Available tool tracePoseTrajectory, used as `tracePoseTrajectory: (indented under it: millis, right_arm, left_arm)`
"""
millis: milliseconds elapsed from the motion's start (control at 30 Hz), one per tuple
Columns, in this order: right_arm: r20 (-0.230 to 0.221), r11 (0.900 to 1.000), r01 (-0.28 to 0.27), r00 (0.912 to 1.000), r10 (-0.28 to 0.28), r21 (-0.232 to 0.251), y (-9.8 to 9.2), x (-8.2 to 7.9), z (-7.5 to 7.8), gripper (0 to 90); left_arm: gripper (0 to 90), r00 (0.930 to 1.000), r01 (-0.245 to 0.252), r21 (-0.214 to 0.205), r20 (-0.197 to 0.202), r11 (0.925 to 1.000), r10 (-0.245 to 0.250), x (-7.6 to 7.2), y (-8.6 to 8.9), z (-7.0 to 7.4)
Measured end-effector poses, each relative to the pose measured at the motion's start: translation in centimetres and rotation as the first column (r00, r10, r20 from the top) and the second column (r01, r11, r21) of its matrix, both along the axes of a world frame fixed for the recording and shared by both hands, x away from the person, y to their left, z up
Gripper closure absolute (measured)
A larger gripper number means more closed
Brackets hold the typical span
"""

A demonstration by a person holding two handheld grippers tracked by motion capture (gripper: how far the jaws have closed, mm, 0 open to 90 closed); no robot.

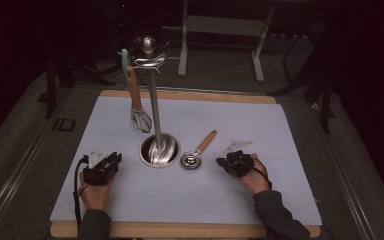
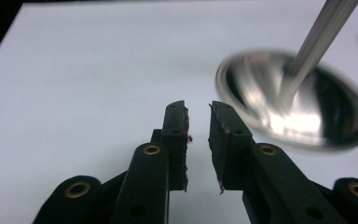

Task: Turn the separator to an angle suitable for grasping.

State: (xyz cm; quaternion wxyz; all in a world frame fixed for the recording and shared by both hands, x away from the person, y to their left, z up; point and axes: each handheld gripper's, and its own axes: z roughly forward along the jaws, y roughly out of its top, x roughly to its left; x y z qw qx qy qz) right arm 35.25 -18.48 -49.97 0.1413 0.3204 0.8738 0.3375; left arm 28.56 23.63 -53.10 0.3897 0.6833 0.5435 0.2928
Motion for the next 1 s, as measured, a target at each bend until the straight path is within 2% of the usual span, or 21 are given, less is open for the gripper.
tracePoseTrajectory:
  millis: [33, 100, 200, 400, 600, 800, 1000]
  right_arm:
    - [-0.001, 1.0000, -0.002, 1.0000, 0.002, 0.005, 0.4, 0.2, 0.1, 89.8]
    - [0.000, 0.9999, -0.004, 1.0000, 0.004, 0.010, 1.3, 0.6, 0.2, 89.8]
    - [0.007, 0.9999, -0.009, 0.9999, 0.009, 0.005, 2.5, 1.2, 0.5, 89.9]
    - [0.018, 0.9999, -0.013, 0.9997, 0.014, -0.006, 4.5, 2.9, 0.9, 89.7]
    - [-0.015, 0.9999, 0.004, 0.9999, -0.004, -0.014, 6.4, 4.8, 0.4, 89.8]
    - [-0.056, 0.9994, 0.034, 0.9979, -0.033, 0.009, 7.6, 6.1, -0.4, 89.8]
    - [-0.069, 0.9997, 0.024, 0.9973, -0.025, -0.004, 8.5, 6.4, -1.1, 89.8]
  left_arm:
    - [74.5, 1.0000, -0.001, 0.008, -0.008, 1.0000, 0.001, 0.0, -0.1, -0.1]
    - [73.6, 0.9999, -0.002, -0.007, -0.014, 1.0000, 0.002, 0.1, 0.0, -0.4]
    - [72.6, 0.9995, -0.013, -0.007, -0.030, 0.9999, 0.012, 0.2, -0.1, -0.8]
    - [70.5, 0.9996, -0.011, 0.001, -0.026, 0.9999, 0.011, 0.2, -0.1, -0.8]
    - [69.4, 0.9997, -0.007, 0.045, -0.024, 0.9990, 0.008, 0.2, -0.6, -0.9]
    - [69.4, 0.9997, -0.005, 0.030, -0.023, 0.9995, 0.005, 0.2, -0.5, -0.8]
    - [69.3, 0.9997, 0.000, 0.040, -0.026, 0.9992, 0.001, 0.2, -0.5, -0.8]
